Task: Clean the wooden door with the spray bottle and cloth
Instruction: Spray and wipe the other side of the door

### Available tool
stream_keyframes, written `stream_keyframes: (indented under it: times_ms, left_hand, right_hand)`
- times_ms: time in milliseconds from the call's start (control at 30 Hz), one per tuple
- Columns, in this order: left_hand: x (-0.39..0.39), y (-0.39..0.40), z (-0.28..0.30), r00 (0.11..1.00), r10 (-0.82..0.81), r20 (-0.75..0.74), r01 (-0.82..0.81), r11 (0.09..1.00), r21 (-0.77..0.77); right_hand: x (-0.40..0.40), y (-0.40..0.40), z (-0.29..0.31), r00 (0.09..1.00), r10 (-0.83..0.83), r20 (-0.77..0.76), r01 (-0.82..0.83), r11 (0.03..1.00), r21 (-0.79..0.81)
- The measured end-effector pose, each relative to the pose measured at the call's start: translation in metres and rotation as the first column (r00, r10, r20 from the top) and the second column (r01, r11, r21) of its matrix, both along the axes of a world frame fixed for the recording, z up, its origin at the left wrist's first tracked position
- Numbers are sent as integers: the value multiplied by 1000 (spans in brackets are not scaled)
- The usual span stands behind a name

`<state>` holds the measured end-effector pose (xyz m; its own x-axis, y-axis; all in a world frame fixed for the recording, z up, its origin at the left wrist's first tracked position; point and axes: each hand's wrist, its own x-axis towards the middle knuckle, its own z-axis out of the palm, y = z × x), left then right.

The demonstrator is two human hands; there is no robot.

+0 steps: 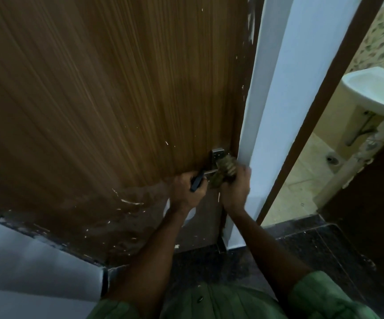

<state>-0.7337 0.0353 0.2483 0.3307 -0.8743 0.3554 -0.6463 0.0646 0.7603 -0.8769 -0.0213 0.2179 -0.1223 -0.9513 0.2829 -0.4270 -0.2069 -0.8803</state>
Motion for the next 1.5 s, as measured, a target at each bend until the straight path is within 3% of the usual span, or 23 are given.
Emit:
stream_keyframes:
  times_ms: [67, 200, 300, 400, 467, 567, 633, 733, 800, 867, 967, 1033, 1067, 1200, 1267, 1400, 1500]
  left_hand:
    - [-7, -3, 3, 999, -9, 53, 4, 995, 101]
    - [-21, -8, 10, 990, 67, 127, -103, 946, 307]
    - [-24, -10, 10, 992, 47, 121, -81, 952, 295]
    - [-22, -10, 7, 995, 44, 93, -63, 975, 212]
    - [-22, -11, 7, 994, 44, 101, -63, 980, 187]
    - [-24, -11, 8, 996, 30, 80, -45, 981, 191]
    - [-23, -12, 8, 998, 18, 62, -29, 983, 183]
    - [-21, -15, 9, 999, 9, 54, -18, 984, 176]
    - [-18, -17, 8, 999, 24, 30, -29, 986, 162]
    - [-17, -18, 9, 999, 29, 21, -32, 988, 154]
    - [-14, -16, 13, 999, 38, 13, -39, 992, 124]
    - [-12, -15, 14, 1000, 26, -3, -25, 996, 90]
    - [-12, -14, 17, 1000, 26, -5, -25, 996, 81]
    - [-18, -17, 23, 1000, 11, 2, -11, 999, 38]
    - [-20, -17, 22, 1000, 9, -4, -8, 999, 31]
    - [-18, -19, 25, 1000, -17, -9, 17, 1000, 4]
    - [-16, -21, 27, 999, -34, 23, 33, 999, 36]
  right_hand:
    - [-13, -10, 6, 988, -144, -62, 143, 990, -8]
    - [-6, -8, 7, 983, -21, -184, 5, 996, -86]
    - [-6, -14, 8, 952, 44, -304, -92, 985, -145]
    - [-8, -27, 11, 851, 95, -516, -236, 948, -215]
    - [-8, -31, 12, 815, 98, -571, -268, 938, -220]
    - [-13, -36, 17, 917, 22, -397, -75, 990, -117]
    - [-13, -36, 22, 917, -39, -396, -8, 993, -117]
    - [-2, -35, 24, 858, 37, -512, -252, 900, -357]
    - [3, -38, 24, 808, 113, -578, -384, 846, -370]
    - [3, -42, 20, 810, 123, -573, -373, 862, -343]
    - [-1, -34, 16, 958, 28, -285, -107, 959, -263]
    - [-4, -33, 24, 984, -149, -100, 117, 956, -270]
    - [-4, -36, 33, 981, -178, -81, 144, 938, -316]
    - [14, -48, 60, 935, -52, -350, -146, 844, -517]
    - [14, -45, 46, 900, -13, -436, -232, 832, -503]
    - [1, -47, 31, 984, -7, -178, -56, 937, -345]
    - [5, -47, 46, 989, -17, -149, -22, 967, -256]
